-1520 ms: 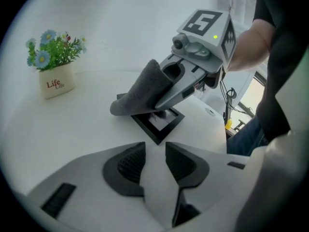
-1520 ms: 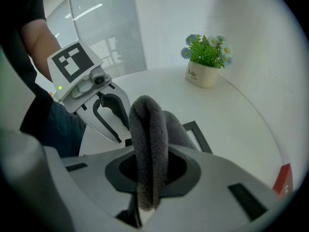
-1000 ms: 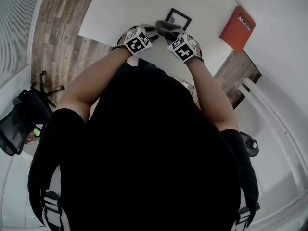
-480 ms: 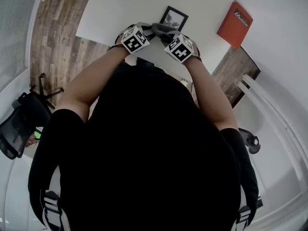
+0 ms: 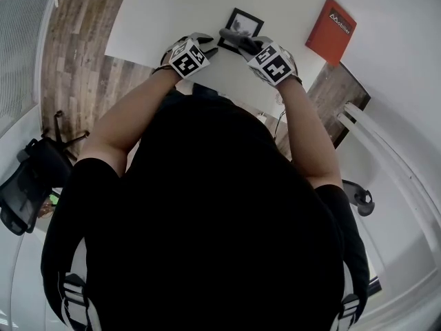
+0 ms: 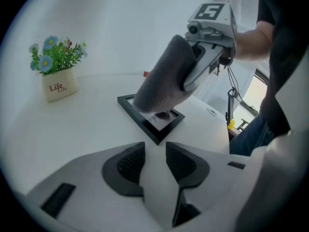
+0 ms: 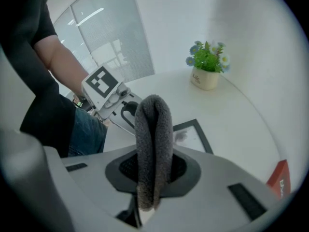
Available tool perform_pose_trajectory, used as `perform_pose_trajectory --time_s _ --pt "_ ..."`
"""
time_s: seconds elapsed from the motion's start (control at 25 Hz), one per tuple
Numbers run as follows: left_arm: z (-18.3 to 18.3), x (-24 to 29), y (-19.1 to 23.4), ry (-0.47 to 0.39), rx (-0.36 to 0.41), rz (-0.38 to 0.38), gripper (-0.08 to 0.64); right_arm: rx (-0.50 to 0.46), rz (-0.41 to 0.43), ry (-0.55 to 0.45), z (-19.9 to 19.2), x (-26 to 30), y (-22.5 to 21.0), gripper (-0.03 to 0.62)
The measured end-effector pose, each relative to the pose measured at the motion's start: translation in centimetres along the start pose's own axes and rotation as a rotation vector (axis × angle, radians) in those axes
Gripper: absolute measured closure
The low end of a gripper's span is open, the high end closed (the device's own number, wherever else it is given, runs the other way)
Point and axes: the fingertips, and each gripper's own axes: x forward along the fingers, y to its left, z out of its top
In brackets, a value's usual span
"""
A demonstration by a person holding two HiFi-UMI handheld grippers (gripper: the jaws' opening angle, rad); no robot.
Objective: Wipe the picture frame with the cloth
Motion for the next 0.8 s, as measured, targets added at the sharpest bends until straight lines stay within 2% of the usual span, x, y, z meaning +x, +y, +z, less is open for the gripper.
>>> perform_pose_trajectory --time_s 0.24,0.48,0.8 --pt "-0.1 0.0 0.1 0.002 -0.002 0.003 0.42 0.07 -0.115 -0.038 0.7 -2.6 -5.5 0.543" --pt "-0.1 0.0 0.1 -0.001 0.006 0.012 0.422 0.122 -0.191 -0.079 1.7 -3.8 -9.5 0.543" --pt "-0.1 -0.1 0.2 -0.001 0.006 0.01 0.422 0.09 -0.289 -0.045 1.3 -2.7 -12.0 0.543"
